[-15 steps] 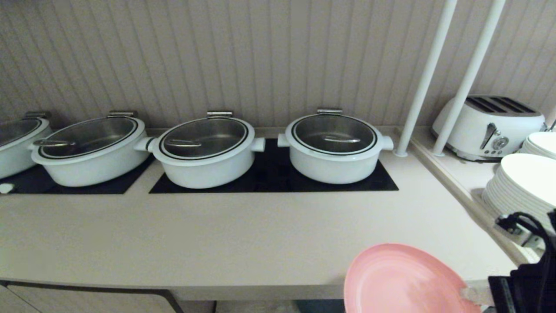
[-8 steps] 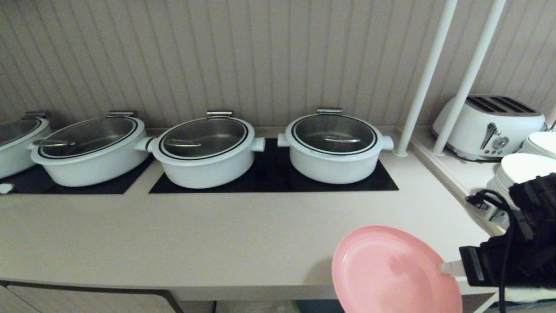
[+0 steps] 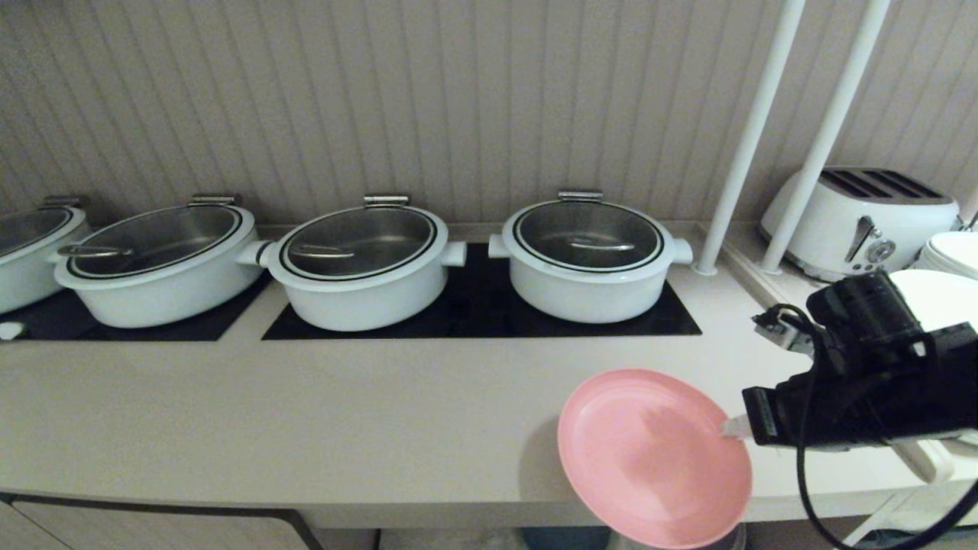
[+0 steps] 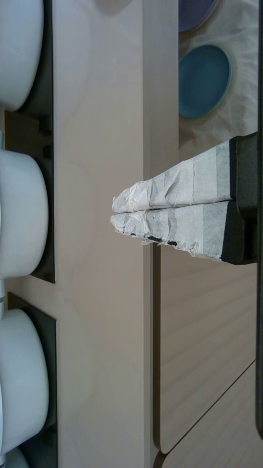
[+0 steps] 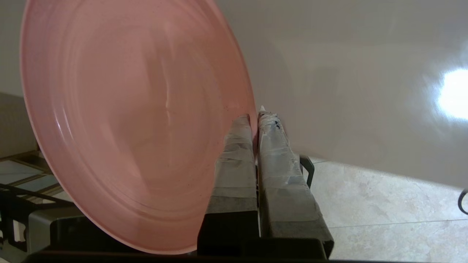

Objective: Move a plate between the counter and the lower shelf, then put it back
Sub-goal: Put the plate

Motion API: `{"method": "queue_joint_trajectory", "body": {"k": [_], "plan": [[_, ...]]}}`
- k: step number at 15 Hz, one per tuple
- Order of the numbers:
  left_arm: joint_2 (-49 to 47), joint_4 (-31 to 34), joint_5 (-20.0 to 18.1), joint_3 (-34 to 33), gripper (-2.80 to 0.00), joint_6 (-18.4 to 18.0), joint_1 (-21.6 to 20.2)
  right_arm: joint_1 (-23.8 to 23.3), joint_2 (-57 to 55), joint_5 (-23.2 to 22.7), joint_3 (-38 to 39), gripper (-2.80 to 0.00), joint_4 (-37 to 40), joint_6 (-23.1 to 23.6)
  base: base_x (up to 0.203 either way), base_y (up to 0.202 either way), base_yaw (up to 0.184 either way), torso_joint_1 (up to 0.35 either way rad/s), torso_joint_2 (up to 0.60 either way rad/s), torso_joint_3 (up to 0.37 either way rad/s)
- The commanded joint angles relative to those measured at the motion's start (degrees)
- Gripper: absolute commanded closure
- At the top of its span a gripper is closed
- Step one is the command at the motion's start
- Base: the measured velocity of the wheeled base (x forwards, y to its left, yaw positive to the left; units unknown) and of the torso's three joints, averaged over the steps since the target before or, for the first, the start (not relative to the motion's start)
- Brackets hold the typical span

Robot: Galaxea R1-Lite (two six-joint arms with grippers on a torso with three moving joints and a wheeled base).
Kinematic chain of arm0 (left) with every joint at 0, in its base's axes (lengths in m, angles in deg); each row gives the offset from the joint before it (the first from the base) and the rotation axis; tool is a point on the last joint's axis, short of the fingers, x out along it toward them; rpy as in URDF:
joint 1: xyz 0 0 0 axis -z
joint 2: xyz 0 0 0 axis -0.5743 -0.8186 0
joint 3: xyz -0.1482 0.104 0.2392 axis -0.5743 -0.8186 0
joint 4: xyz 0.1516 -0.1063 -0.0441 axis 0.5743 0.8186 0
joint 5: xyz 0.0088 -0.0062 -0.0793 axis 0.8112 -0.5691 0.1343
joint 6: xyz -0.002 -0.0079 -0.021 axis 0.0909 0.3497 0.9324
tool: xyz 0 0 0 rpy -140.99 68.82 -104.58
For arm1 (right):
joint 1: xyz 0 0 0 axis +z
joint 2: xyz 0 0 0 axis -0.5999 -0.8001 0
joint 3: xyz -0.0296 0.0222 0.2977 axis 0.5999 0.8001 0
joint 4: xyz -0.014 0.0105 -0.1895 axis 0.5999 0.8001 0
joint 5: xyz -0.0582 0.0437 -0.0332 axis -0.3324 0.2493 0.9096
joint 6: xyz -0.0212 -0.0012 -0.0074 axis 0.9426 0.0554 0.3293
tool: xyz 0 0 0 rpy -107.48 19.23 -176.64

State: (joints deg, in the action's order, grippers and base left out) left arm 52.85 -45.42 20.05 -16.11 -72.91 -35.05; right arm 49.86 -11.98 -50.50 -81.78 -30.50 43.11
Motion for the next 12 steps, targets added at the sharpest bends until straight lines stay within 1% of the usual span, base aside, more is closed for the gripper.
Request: {"method": "queue_joint_trajectory", "body": {"k": [1,5,6,8,12], "plan": [[0.02,-0.01,0.0,0.0,0.0,0.01,0.0,0.46,-4.23,-0.09,-2.23,0.0,0.03,-0.11,0.0,0.0,0.0,0.0,0.0,0.0],[0.02,-0.01,0.0,0.0,0.0,0.01,0.0,2.98,-9.22,-0.14,-6.38,0.0,-0.08,-0.2,0.0,0.0,0.0,0.0,0.0,0.0],[0.02,-0.01,0.0,0.0,0.0,0.01,0.0,3.66,-10.38,-0.1,-7.57,0.0,-0.47,-1.22,0.0,0.0,0.0,0.0,0.0,0.0],[0.02,-0.01,0.0,0.0,0.0,0.01,0.0,4.98,-12.56,-0.09,-9.59,0.0,-2.79,-5.42,0.0,0.0,0.0,0.0,0.0,0.0],[0.02,-0.01,0.0,0.0,0.0,0.01,0.0,6.01,-16.06,-0.09,-12.06,0.0,-3.46,-5.84,0.0,0.0,0.0,0.0,0.0,0.0]]}}
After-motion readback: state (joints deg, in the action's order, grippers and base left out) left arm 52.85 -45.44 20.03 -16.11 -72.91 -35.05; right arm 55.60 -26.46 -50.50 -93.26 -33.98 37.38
